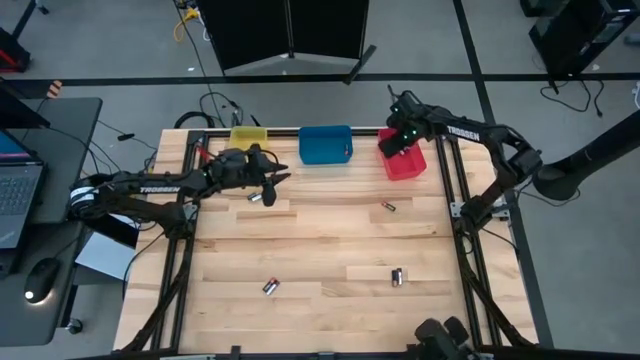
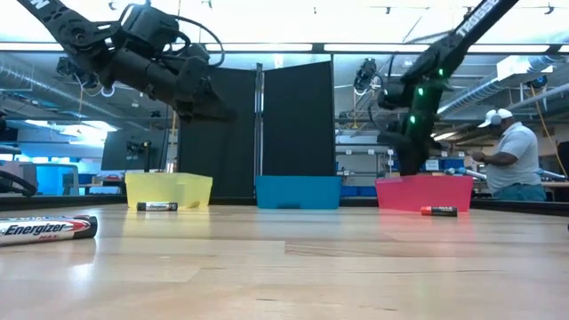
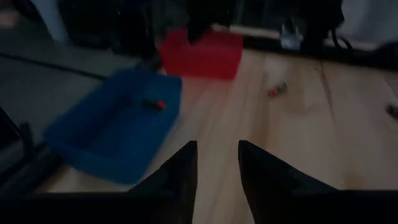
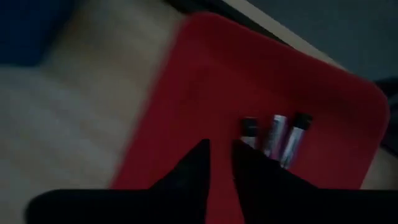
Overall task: Sort batteries
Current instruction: Put the black orange battery into the blue bin
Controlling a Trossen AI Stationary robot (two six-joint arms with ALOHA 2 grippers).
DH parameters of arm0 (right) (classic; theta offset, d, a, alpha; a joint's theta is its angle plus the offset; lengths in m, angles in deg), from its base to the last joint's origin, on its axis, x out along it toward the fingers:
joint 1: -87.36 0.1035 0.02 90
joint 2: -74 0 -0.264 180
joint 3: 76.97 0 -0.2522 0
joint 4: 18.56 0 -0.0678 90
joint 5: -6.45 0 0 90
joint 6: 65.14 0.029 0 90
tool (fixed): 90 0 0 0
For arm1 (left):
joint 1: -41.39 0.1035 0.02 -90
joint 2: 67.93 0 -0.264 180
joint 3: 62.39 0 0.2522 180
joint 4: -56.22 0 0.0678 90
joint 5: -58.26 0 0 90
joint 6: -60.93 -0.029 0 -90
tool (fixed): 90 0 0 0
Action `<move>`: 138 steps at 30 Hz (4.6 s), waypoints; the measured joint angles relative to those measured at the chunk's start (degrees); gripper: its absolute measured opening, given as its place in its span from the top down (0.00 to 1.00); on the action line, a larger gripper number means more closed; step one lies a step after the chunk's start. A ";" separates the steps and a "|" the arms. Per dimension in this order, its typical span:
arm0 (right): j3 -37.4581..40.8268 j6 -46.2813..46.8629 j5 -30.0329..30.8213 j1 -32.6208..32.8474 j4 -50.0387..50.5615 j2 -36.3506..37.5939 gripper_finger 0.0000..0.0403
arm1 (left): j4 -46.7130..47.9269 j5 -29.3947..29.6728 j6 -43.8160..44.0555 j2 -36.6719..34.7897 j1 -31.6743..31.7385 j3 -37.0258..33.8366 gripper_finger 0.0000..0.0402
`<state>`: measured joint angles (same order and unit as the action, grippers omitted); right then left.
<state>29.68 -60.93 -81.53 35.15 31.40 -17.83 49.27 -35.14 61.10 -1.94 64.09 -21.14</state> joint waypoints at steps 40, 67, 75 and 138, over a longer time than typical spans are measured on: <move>14.09 18.24 5.01 49.13 -20.85 11.12 0.96 | 43.79 12.59 68.41 17.82 -55.23 17.71 0.84; 14.06 17.06 7.59 53.34 -22.07 11.10 0.97 | 44.66 14.71 71.83 26.35 -56.42 17.78 0.58; 14.06 16.60 8.68 53.34 -22.29 11.10 0.97 | 45.64 16.32 65.42 26.96 -56.20 17.46 0.65; 14.04 9.52 8.81 39.59 -21.09 11.10 0.97 | 64.64 -4.19 -17.99 64.48 14.99 79.57 0.90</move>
<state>43.73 -51.41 -72.72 74.74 10.31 -6.73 113.91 -39.33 43.11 62.55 79.08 58.44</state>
